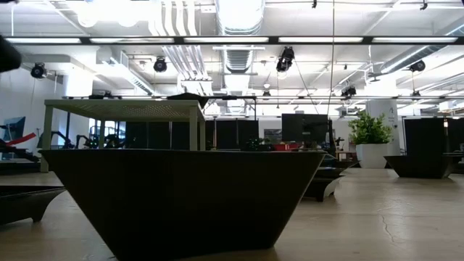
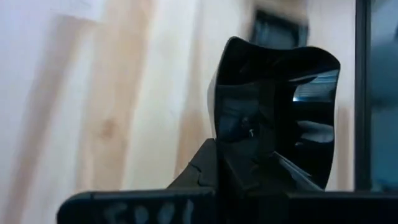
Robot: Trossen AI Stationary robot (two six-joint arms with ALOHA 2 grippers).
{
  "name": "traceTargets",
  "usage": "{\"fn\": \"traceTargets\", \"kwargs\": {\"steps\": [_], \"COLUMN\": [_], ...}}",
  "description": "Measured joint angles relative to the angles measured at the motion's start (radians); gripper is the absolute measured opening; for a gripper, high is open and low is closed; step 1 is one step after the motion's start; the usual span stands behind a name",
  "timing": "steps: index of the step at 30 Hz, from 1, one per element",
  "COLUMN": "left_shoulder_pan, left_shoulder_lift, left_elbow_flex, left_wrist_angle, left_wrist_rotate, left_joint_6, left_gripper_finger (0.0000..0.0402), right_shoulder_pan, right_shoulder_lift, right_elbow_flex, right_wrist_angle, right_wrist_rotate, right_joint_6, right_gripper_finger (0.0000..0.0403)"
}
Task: Pick & Place Mini shaped plates
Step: Stack the black distorted square plate on top of the black distorted square plate on the shelf
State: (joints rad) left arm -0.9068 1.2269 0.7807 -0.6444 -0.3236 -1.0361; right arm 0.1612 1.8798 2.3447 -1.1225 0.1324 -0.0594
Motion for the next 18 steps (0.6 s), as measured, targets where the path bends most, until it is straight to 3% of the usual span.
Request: {"fn": "traceTargets", "kwargs": {"steps": [9, 14, 18], "left_shoulder_pan": [0.145, 0.305, 0.477], "left_shoulder_lift": [-0.227, -0.342, -0.397], "left_elbow_flex": [0.000, 0.021, 0.111], "left_wrist_angle": [-0.093, -0.118, -0.213], "left_wrist_rotate": [-0.148, -0.153, -0.114], "left_joint_6": [-0.117, -0.071, 0.019], "left_gripper_finger": [0.0000, 0.0000, 0.0000], "right_shoulder_pan": [-0.007, -0.028, -0.043], "right_shoulder_lift": [-0.021, -0.026, -0.028], "right_elbow_flex": [0.000, 0.000, 0.000], "right_wrist_angle": [0.000, -0.001, -0.003], "right_wrist_rotate": [0.000, 0.001, 0.001], "right_joint_6": [0.000, -0.004, -0.005], "right_gripper_finger": [0.0008, 0.0008, 0.0008]}}
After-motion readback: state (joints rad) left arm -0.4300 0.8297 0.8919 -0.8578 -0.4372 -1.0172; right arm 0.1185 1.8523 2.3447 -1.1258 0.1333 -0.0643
